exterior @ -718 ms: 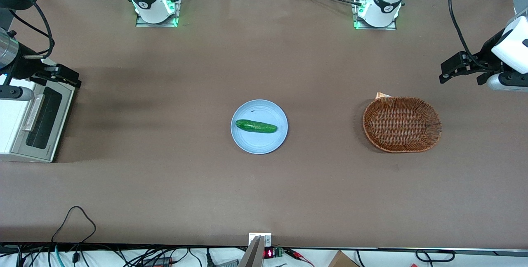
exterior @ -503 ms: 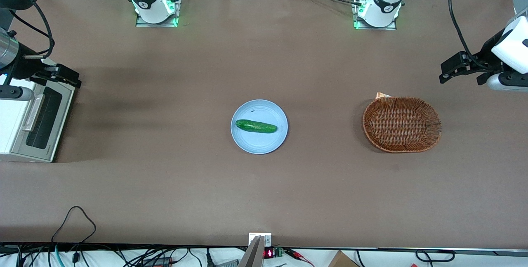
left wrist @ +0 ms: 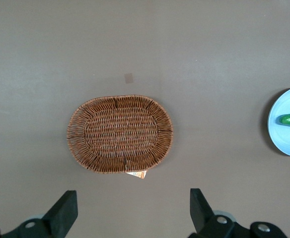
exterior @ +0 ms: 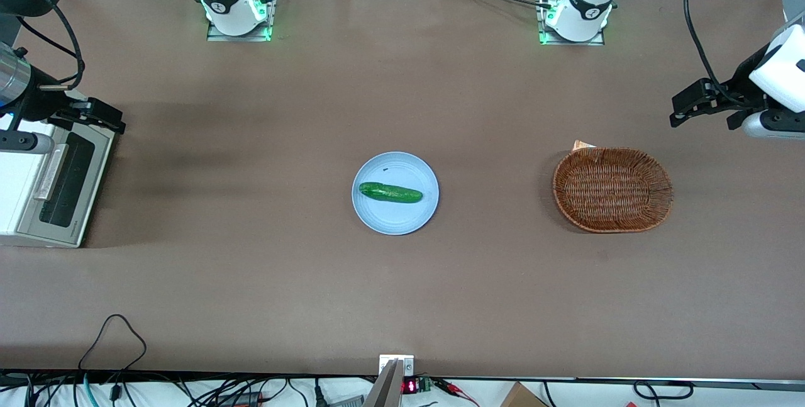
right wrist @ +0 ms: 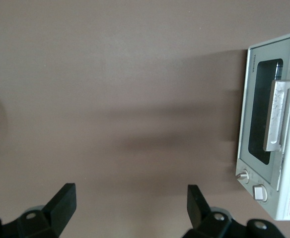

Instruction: Open oven door with right arm only

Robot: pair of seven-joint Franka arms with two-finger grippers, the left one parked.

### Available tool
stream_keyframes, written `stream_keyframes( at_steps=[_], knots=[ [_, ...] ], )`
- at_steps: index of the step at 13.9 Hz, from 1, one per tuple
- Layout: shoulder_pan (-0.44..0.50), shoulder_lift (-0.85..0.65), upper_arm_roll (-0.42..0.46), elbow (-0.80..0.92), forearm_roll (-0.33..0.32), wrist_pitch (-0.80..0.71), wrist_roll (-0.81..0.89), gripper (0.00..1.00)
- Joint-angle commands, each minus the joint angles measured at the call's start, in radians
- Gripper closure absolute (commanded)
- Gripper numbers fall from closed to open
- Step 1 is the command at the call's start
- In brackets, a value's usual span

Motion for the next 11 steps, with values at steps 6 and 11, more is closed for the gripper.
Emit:
stream_keyframes(
  at_steps=[6,11],
  knots=[
    [-0.004,-0.015,0.006,-0.011,0.019,-0.008,-0.01,0.17],
    [-0.006,-0.015,0.006,-0.005,0.033,-0.048,0.006,1.0]
  ],
)
